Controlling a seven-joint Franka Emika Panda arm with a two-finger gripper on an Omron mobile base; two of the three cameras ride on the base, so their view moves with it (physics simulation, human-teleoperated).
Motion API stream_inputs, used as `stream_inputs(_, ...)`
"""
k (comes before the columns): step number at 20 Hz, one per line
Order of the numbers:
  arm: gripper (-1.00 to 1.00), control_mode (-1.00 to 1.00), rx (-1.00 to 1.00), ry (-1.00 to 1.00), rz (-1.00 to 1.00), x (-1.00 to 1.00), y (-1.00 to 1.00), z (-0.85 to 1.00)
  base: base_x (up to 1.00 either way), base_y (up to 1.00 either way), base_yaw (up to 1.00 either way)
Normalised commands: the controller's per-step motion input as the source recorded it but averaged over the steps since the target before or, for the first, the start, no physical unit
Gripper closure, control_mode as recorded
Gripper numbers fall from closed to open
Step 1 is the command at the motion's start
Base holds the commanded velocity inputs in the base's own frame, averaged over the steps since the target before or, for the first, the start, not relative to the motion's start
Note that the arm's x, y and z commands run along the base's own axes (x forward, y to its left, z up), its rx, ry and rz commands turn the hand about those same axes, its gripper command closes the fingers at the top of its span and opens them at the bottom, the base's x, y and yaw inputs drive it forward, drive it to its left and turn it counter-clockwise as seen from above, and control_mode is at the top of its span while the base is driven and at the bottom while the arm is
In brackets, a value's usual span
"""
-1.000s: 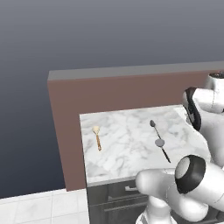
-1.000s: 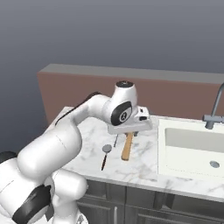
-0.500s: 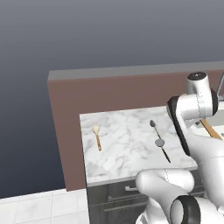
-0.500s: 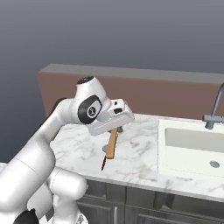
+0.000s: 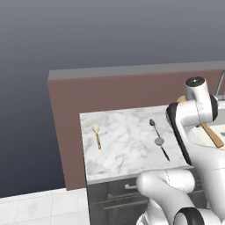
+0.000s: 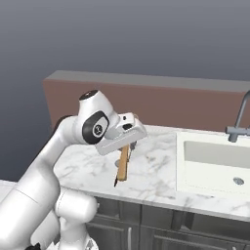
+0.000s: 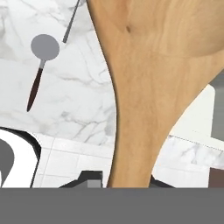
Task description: Organize the utensils by type. Pick up the wooden spoons from the counter and place them in the open cabinet. Then pick up the metallic utensils from the counter and place them in the open drawer.
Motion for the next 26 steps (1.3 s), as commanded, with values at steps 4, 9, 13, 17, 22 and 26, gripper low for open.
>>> stream_inputs(4,1.0,1.0,0.0,0.0,0.0,0.0,0.0,0.0,-0.57,-0.12,-0.19)
stream_inputs(9,1.0,1.0,0.0,0.0,0.0,0.0,0.0,0.0,-0.56,-0.13,-0.32)
stream_inputs(13,1.0,1.0,0.0,0.0,0.0,0.0,0.0,0.0,-0.41,-0.14,-0.43)
stream_inputs(17,1.0,1.0,0.0,0.0,0.0,0.0,0.0,0.0,-0.09,-0.03,-0.64)
stream_inputs(22,1.0,1.0,0.0,0.0,0.0,0.0,0.0,0.0,0.0,0.0,-0.97)
stream_inputs(26,1.0,1.0,0.0,0.0,0.0,0.0,0.0,0.0,0.0,0.0,-0.99)
